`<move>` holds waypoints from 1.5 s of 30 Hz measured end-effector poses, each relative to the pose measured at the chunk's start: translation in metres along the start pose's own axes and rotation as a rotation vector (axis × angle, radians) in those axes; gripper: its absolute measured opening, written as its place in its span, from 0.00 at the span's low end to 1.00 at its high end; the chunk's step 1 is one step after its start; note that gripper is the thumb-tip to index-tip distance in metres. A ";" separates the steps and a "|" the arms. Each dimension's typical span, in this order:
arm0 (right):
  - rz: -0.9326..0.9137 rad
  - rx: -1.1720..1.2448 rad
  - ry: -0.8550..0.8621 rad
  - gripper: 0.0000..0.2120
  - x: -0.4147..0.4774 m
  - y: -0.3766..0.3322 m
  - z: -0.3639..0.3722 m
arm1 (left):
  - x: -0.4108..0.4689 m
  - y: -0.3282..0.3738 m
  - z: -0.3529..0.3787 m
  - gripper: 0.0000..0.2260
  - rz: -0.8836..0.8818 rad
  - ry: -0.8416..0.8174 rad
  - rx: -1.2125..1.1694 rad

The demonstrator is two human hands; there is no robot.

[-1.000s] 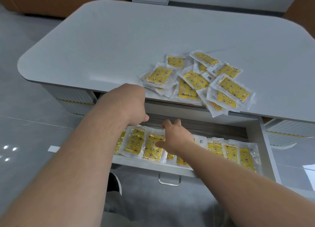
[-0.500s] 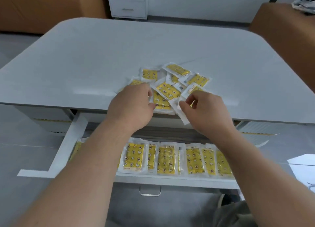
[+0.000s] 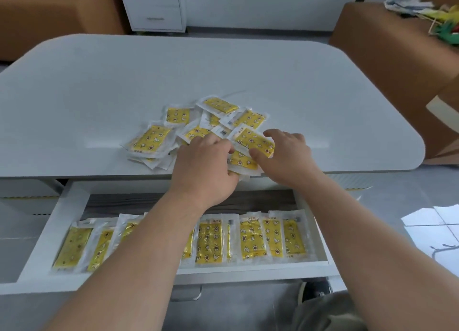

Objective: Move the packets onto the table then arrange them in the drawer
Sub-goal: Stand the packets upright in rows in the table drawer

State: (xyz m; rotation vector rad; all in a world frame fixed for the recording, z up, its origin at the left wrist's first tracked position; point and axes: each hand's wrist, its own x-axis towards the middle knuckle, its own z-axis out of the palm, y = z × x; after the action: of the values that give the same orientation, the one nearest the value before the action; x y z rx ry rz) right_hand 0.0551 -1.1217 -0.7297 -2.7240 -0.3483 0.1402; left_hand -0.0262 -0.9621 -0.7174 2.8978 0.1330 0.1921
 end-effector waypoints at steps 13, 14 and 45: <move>0.003 -0.034 -0.008 0.29 0.021 0.002 0.010 | 0.016 0.007 0.013 0.23 -0.169 0.042 -0.015; 0.019 0.007 0.011 0.31 0.022 0.002 0.010 | 0.017 0.008 0.013 0.24 -0.170 0.042 -0.016; 0.542 1.406 0.051 0.11 0.018 0.011 -0.034 | 0.029 0.024 0.021 0.32 -0.407 0.110 -0.473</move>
State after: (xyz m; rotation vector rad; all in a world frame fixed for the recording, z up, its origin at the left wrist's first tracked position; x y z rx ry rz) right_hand 0.0796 -1.1392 -0.7033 -1.3451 0.4037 0.3080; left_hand 0.0076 -0.9867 -0.7287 2.3313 0.6009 0.2664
